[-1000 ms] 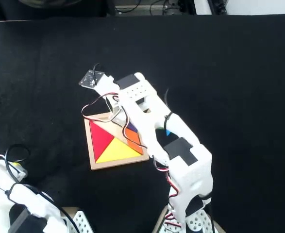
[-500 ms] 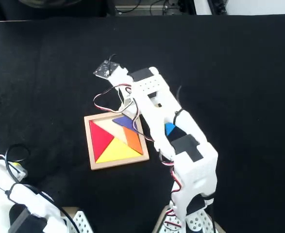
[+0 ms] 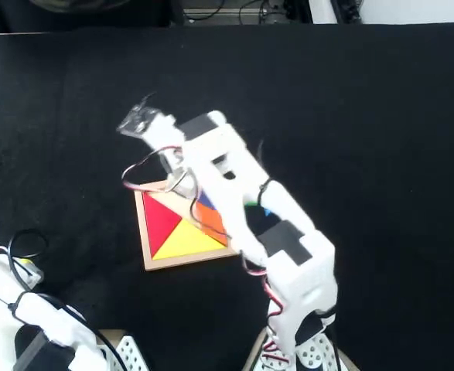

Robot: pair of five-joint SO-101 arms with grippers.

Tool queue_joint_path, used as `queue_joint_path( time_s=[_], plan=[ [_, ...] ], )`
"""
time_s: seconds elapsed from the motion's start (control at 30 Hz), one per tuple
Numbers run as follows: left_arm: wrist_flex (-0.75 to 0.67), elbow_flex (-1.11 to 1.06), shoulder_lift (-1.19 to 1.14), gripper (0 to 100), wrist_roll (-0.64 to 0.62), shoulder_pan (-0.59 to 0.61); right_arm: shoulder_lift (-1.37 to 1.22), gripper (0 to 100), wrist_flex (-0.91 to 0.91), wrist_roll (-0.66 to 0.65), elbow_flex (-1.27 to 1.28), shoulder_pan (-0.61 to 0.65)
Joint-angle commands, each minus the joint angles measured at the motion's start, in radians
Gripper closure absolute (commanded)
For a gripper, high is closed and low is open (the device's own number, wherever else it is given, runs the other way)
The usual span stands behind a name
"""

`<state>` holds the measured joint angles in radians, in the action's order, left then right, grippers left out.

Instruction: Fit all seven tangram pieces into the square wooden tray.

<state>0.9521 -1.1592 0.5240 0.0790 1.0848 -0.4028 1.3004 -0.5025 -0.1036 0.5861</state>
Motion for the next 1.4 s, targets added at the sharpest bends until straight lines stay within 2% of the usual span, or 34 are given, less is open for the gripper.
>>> queue_joint_path(
  time_s=[0.0,0.33,1.03,1.37],
  plan=[
    [-0.009,0.007,0.020,80,0.003,-0.012,0.027,98.8,0.000,0.014,-0.027,0.035],
    [-0.009,0.007,0.020,80,0.003,-0.008,-0.028,98.8,-0.100,0.014,0.067,0.071],
    [-0.009,0.007,0.020,80,0.005,-0.010,-0.074,98.8,-0.170,0.005,0.059,-0.091],
    [-0.009,0.007,0.020,80,0.005,-0.010,-0.036,98.8,-0.063,0.005,0.050,0.003]
  ],
)
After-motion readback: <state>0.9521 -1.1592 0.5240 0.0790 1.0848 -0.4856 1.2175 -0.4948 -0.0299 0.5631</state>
